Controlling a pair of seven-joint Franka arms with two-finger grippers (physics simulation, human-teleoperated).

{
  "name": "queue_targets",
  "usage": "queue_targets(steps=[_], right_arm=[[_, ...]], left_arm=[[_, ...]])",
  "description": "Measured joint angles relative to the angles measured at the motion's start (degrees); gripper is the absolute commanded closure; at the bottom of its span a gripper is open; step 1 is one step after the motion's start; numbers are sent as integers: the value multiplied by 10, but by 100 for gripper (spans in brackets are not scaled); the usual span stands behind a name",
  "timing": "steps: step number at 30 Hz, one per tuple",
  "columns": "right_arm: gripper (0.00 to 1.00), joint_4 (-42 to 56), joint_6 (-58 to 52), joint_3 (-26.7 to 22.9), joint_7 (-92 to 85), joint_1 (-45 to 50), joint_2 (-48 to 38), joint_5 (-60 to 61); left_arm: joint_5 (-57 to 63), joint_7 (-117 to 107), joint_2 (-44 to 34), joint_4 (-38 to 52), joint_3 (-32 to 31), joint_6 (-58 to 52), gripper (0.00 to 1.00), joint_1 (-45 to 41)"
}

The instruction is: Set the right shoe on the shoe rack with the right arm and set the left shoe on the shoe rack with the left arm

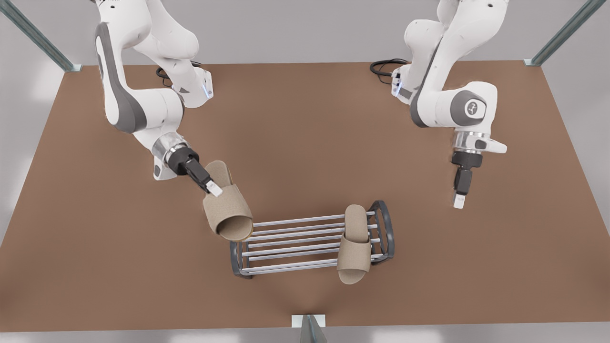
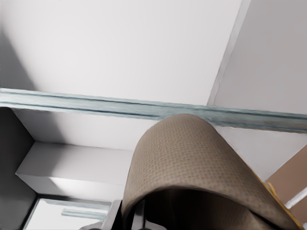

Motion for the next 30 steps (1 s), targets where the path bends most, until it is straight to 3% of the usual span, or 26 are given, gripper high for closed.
queue_targets(steps=[2,3,5,7,9,16,30], right_arm=[[79,48,29,4,6,83,43,29],[79,78,41,4,7,130,73,39],[79,123,65,3,10,178,120,55],[79,136,82,2,3,190,157,84],[79,125,85,-21,-8,189,176,106],[79,171,86,-64,-48,249,224,163],[79,220,81,-117,-127,265,307,179]], left_arm=[[318,-40,18,99,73,-162,0,59],[485,-64,21,156,55,-253,0,121],[766,-108,20,231,-42,-432,0,206],[937,-147,5,252,-82,-576,0,166],[1036,-181,45,279,-94,-679,0,120],[1169,-289,112,310,-93,-858,0,158],[1194,-446,98,309,-98,-964,0,147]])
